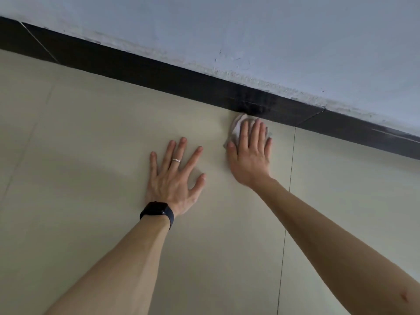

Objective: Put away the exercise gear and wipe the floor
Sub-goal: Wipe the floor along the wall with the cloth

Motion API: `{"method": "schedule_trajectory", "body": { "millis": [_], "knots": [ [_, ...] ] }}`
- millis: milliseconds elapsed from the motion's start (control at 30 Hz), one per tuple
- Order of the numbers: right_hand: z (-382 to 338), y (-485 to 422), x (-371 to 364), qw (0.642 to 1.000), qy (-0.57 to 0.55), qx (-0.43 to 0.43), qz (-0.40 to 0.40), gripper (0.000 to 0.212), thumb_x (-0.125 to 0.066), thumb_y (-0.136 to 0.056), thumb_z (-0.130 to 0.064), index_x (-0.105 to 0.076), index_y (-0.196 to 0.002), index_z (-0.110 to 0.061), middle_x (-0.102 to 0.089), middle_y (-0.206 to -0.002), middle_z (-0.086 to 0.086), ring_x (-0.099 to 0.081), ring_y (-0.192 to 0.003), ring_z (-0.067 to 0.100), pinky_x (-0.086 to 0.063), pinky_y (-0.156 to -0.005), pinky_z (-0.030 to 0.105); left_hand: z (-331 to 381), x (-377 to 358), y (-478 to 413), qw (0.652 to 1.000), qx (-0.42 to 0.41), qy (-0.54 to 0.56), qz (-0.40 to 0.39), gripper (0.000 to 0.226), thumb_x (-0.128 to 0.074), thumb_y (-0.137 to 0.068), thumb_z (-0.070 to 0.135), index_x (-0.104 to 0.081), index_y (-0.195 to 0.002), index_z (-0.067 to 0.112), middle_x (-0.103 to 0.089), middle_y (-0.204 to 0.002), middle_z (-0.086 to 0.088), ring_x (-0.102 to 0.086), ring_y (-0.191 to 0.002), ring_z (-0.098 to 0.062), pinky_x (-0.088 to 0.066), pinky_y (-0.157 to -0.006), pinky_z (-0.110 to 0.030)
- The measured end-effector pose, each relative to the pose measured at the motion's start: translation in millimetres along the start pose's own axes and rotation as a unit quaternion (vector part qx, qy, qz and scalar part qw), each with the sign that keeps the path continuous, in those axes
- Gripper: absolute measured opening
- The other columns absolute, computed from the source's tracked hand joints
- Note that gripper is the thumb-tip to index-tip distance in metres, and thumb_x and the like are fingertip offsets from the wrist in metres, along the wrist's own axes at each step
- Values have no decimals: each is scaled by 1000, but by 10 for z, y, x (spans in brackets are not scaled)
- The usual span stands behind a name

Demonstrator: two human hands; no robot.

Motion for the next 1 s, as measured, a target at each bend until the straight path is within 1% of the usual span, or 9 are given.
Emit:
{"method": "schedule_trajectory", "body": {
  "millis": [100, 300, 433, 533, 600, 667, 767, 867, 1000],
  "knots": [
    [121, 50, 59, 982, 50, 178, -47, 63, -16, -105, -51, 6, -159, -25, 15, -166, 0, 19, -151, 17, 8, -124, 44, -20, 8, -1, 1000, -3, 11, 4, 63, -21, -96, 60, -2, -155, 47, 7, -166, 5, 4, -153, -19, 1, -121, -56],
    [205, 974, -190, 998, 7, 66, 4, 62, -17, -104, -47, -4, -160, -23, 6, -167, 5, 12, -153, 21, 0, -123, 49, -28, -10, 2, 1000, 5, 14, 21, 60, -22, -98, 58, -8, -155, 45, 3, -167, 4, 5, -153, -19, 0, -121, -57],
    [123, 2510, -512, 939, 73, 328, -69, 60, -28, -106, -44, -11, -160, -24, -2, -167, 5, 2, -154, 24, -12, -122, 53, 25, 48, 81, 998, -17, -14, 54, 56, -31, -101, 53, -21, -155, 40, -18, -165, -3, -11, -152, -30, -6, -118, -62],
    [330, 2603, -491, 898, 110, 419, -76, 59, -28, -107, -45, -14, -159, -23, -8, -167, 2, -4, -154, 20, -17, -122, 49, 98, 81, 317, 997, 21, -7, 68, 58, -39, -102, 46, -19, -156, 38, -18, -165, -5, -12, -151, -33, -6, -118, -63],
    [509, 2292, -343, 939, 112, 323, -43, 58, -21, -107, -46, -9, -159, -25, -3, -167, 0, 2, -154, 17, -18, -121, 50, 217, 44, 731, 998, 30, 21, 54, 62, -38, -100, 47, -14, -156, 39, -9, -166, -3, -6, -152, -31, -3, -118, -63],
    [790, 2050, -231, 993, 50, 103, -33, 58, -14, -106, -46, 2, -159, -28, 14, -164, -4, 18, -151, 14, -8, -122, 52, 355, -70, 1325, 999, 33, 30, 28, 63, -31, -97, 52, -9, -156, 42, -1, -167, 0, 0, -153, -29, 0, -117, -62],
    [815, 2454, -380, 999, -12, -34, -14, 61, -12, -104, -46, 3, -159, -24, 18, -163, -1, 22, -149, 16, -2, -123, 51, 438, -293, 2046, 998, 65, 19, -14, 63, -27, -96, 57, -11, -156, 43, 1, -167, 3, -1, -153, -27, -4, -118, -63],
    [532, 3447, -652, 984, 46, 171, -30, 62, -26, -105, -42, -10, -160, -20, -1, -167, 8, 4, -154, 25, -10, -122, 53, 391, -375, 2131, 997, 68, 15, -18, 62, -30, -97, 56, -12, -155, 44, -2, -167, 5, -3, -153, -24, -5, -119, -62],
    [734, 3911, -674, 895, 116, 425, -63, 59, -33, -105, -42, -20, -158, -20, -15, -166, 5, -12, -153, 23, -20, -120, 51, 376, -356, 2133, 998, 51, 8, -21, 62, -29, -98, 56, -11, -156, 43, -1, -167, 5, -1, -153, -23, -3, -119, -60]
  ]
}}
Point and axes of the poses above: each hand's wrist, its own y-axis away from the middle knuckle, its own x-axis out of the back of the hand, z = x × y, the point moved 5 cm from there along -y, towards the middle knuckle
